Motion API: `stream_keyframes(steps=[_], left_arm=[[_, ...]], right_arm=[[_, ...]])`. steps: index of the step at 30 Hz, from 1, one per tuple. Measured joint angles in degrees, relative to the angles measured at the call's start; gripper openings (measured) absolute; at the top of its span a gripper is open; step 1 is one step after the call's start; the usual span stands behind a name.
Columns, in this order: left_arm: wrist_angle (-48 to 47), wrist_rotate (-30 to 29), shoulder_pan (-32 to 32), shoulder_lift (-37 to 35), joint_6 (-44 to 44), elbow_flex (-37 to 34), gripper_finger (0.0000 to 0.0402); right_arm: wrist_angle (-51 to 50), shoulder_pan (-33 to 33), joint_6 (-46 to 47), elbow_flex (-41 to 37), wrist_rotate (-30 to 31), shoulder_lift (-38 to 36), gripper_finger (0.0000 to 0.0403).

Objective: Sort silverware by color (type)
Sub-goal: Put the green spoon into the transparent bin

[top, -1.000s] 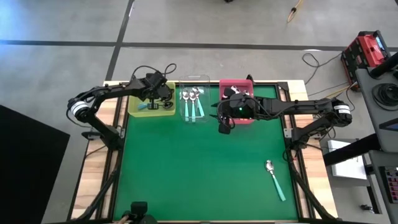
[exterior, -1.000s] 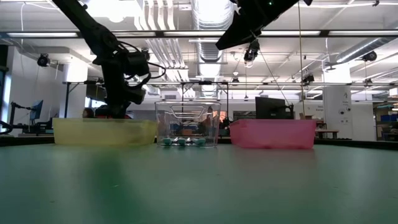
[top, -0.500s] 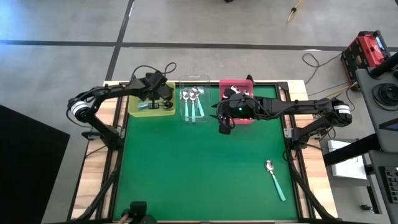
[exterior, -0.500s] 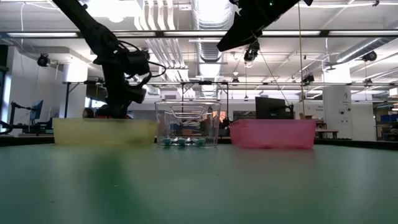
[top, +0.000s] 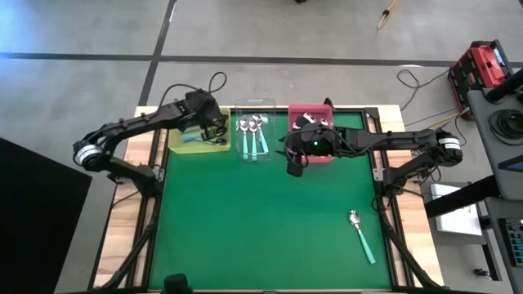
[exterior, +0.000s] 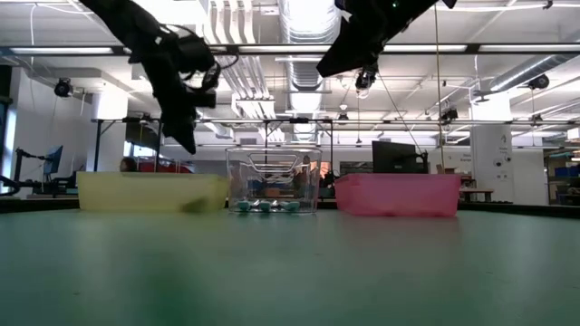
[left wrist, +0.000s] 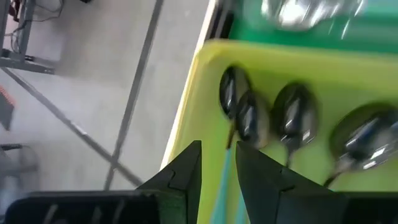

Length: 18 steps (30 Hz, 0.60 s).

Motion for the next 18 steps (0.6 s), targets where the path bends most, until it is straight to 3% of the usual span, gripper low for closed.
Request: stream_keyframes(steps=[11, 18], left_arm=[[1.2, 2.6, -10.2, -10.5, -16.0, -2.4, 0.0079], [11.1, 2.7, -20.6, -17.0, -17.7, -7.4, 0.0079]], right_arm=[[-3.9, 0.9, 12.3, 0.0, 0.0, 0.2, 0.0183], [-9.0, 4.2, 26.9, 0.0, -0.3, 0.7, 0.0183]])
